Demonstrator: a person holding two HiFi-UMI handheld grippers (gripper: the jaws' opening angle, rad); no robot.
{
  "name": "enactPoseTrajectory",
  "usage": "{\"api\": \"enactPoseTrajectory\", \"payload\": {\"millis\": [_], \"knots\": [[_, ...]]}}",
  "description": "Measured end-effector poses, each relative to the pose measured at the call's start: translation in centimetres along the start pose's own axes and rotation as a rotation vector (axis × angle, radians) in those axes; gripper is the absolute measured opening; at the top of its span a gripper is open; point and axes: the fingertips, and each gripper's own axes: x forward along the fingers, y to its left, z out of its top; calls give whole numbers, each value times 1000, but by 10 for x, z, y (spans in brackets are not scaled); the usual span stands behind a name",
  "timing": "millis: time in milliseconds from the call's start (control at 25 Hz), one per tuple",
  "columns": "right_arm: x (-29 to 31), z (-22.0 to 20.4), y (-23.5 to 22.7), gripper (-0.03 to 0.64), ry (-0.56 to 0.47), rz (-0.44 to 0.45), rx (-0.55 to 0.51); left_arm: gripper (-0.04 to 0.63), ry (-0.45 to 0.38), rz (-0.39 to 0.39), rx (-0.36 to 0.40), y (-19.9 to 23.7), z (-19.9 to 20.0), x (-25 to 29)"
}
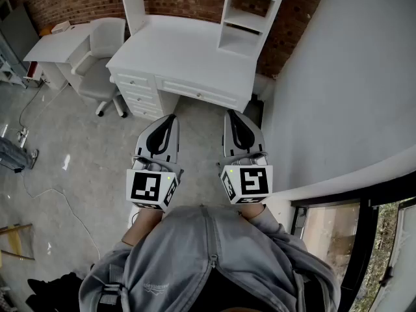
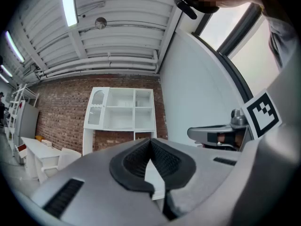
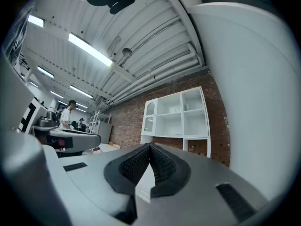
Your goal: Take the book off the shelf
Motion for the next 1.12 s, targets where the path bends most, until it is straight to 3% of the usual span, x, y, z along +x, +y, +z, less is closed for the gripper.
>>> {"api": "enactPoseTrajectory", "payload": {"millis": [720, 1120], "knots": [[9, -13, -22, 26, -32, 44, 54, 6, 10, 13, 34, -20, -7, 24], [36, -27, -25, 26, -10, 60, 57, 6, 16, 19, 34, -3, -17, 45]]}}
